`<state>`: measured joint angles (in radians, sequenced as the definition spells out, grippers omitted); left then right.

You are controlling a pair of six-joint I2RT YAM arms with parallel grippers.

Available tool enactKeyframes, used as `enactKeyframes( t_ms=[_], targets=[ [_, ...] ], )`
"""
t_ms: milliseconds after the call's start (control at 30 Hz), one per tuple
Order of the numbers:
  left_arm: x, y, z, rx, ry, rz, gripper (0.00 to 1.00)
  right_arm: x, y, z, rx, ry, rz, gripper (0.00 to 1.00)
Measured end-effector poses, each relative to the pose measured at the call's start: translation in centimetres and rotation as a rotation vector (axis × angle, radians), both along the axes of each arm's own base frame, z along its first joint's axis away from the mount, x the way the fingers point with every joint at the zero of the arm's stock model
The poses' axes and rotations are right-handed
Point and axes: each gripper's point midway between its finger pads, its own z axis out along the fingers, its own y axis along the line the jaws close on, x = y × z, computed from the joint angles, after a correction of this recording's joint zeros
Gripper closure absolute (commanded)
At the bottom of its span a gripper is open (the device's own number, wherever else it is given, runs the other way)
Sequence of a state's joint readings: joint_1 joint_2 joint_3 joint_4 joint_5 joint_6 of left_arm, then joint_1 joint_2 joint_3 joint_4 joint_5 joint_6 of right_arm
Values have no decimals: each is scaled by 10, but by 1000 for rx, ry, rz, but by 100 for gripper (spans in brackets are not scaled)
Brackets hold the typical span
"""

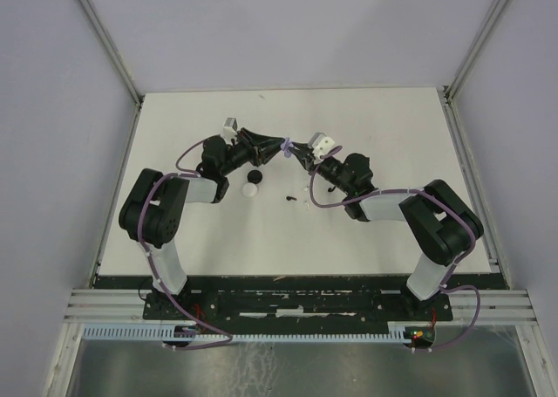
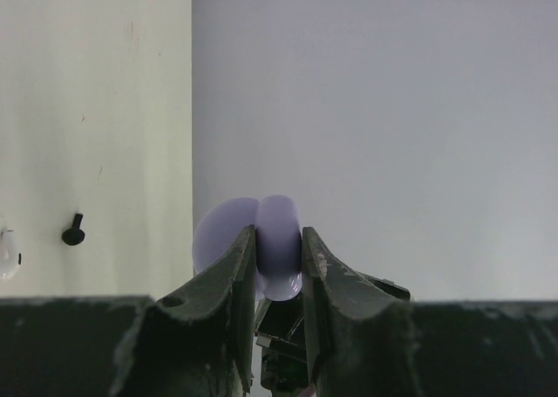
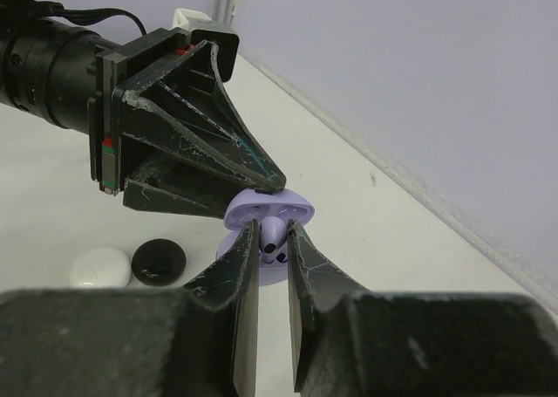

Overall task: Insert the wireless bluetooth earbuds into the charging case
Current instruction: Place the earbud in the charging case.

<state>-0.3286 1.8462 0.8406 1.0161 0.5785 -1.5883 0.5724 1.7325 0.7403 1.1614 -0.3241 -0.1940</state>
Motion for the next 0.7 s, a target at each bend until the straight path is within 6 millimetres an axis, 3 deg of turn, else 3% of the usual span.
enactKeyframes(
  t_ms=[367,700],
  targets=[
    [2,1,4,-7,-18,10,97,3,0,3,29,24,-13,80],
    [3,2,7,-13,-32,22,97,5,-2,5,43,35,-27,75]
  ],
)
